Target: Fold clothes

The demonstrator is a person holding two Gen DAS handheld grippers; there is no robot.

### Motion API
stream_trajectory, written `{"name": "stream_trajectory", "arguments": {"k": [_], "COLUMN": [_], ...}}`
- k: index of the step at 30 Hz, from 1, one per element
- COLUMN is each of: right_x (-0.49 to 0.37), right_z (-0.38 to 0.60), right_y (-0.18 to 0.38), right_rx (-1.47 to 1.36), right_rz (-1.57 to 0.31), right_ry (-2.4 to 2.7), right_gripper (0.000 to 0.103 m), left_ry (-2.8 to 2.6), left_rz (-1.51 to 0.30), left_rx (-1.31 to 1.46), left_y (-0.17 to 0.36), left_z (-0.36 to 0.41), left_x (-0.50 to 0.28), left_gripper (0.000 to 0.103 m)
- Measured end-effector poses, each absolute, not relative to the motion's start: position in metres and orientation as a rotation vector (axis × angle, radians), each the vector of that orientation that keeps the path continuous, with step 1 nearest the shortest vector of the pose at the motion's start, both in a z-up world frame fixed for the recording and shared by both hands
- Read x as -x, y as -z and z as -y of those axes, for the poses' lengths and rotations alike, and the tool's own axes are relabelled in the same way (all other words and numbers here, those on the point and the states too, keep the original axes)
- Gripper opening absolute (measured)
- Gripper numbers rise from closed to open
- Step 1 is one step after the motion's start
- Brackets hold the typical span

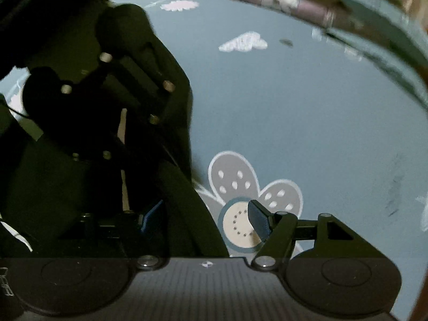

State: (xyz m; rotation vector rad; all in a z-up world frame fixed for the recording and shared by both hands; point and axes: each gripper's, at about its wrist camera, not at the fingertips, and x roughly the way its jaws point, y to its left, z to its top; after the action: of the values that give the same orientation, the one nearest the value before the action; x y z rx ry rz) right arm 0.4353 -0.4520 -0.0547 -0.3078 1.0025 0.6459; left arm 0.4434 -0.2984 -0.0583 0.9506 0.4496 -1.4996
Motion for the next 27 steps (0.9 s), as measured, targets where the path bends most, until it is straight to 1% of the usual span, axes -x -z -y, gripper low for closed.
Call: {"name": "stream_trajectory", "arguments": {"k": [2,3,4,5,7,11,16,24,27], "right_x": [-0.436,-0.436,-0.432,-0.429,-0.422,-0.406,-0.378,-0.338,-0.328], "right_z": [0.454,0.454,0.453,0.451,0.449,0.443,0.421,0.383,0.378], "right_y": [0.061,0.064,0.065,0.066,0.064,0.047,0.025,0.002,-0.007], "right_rx": [0.255,0.235,0.250,0.265,0.294,0.362,0.482,0.636,0.645], "right_rz": [-1.024,-1.032,-1.028,-1.024,-1.003,-0.938,-0.867,-0.815,-0.813], "right_ry": [-0.678,-0.691,-0.687,-0.682,-0.660,-0.602,-0.586,-0.575,-0.570], "right_gripper": [0.061,0.049,0.026,0.018,0.014,0.012,0.011,0.009,0.008], "left_ry": [1.500,1.495,1.489,1.483,1.466,1.400,1.344,1.282,1.249], "left_rz": [-0.450,-0.447,-0.452,-0.455,-0.448,-0.428,-0.473,-0.541,-0.561], "left_rx": [-0.948,-0.946,-0.943,-0.940,-0.932,-0.968,-0.998,-1.072,-1.119], "left_y": [0.058,0.059,0.059,0.058,0.058,0.060,0.064,0.071,0.075], "left_z": [0.296,0.295,0.295,0.294,0.290,0.280,0.264,0.234,0.224], "left_x": [-0.443,-0.444,-0.446,-0.447,-0.450,-0.458,-0.472,-0.482,-0.484], "left_gripper": [0.019,0.019,0.021,0.026,0.027,0.041,0.041,0.043,0.043]}}
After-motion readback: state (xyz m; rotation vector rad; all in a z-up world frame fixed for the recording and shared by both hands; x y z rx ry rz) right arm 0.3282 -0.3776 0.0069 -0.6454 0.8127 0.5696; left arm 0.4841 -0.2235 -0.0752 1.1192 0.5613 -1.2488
